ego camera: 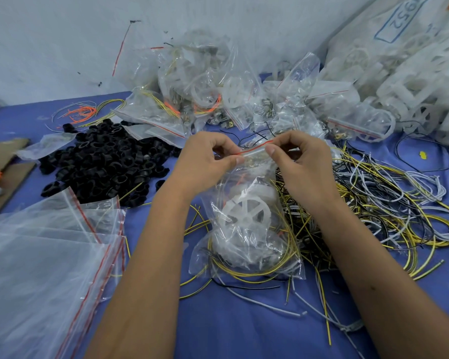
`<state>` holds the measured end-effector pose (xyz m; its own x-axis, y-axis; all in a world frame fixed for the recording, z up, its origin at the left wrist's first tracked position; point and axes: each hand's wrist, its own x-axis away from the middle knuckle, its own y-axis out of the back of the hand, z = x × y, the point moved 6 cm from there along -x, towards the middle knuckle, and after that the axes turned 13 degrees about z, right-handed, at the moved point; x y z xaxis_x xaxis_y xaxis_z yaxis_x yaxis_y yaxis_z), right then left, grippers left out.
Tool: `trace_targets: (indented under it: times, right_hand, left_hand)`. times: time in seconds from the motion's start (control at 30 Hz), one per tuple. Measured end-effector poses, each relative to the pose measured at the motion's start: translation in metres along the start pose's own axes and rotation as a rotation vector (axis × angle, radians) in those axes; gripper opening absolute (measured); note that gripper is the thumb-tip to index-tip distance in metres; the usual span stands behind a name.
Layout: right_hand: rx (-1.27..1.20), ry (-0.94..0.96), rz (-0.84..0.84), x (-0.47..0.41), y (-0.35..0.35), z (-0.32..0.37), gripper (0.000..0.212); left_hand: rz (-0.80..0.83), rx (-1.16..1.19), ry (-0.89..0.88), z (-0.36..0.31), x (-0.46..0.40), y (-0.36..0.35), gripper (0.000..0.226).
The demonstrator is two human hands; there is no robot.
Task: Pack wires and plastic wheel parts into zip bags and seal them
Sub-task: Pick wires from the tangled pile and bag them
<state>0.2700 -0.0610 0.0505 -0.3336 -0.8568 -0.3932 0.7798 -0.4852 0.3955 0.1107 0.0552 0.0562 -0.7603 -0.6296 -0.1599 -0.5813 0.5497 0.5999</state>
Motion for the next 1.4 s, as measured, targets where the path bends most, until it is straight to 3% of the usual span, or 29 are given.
trace_targets:
  times: [0.47, 0.63, 0.93, 1.07, 1.23, 1.4]
  right_hand:
    - [0.009, -0.021, 0.006, 0.001, 0.0, -0.001, 0.009]
    - [0.009, -0.031, -0.01, 0.0, 0.002, -0.002, 0.008]
    - [0.025, -0.025, -0.032, 0.0, 0.005, -0.004, 0.008]
    - [0.101, 0.015, -0.024, 0.0, 0.003, -0.002, 0.007]
    - [0.561, 0.224, 0.04, 0.003, -0.01, 0.014, 0.015]
    - [0.499, 0.196, 0.034, 0.002, -0.008, 0.009, 0.003]
  left_hand:
    - [0.012, -0.101, -0.027, 0.004, 0.001, 0.003, 0.026]
    - [-0.003, -0.058, -0.016, 0.011, 0.003, 0.008, 0.016]
    - [-0.036, -0.056, 0.0, 0.017, 0.007, 0.015, 0.019]
    - [-0.027, -0.063, 0.003, 0.019, 0.009, 0.015, 0.023]
    - [0.037, -0.062, -0.011, 0.009, 0.007, 0.01, 0.023]
    - [0.01, -0.065, -0.013, 0.01, 0.011, 0.014, 0.015]
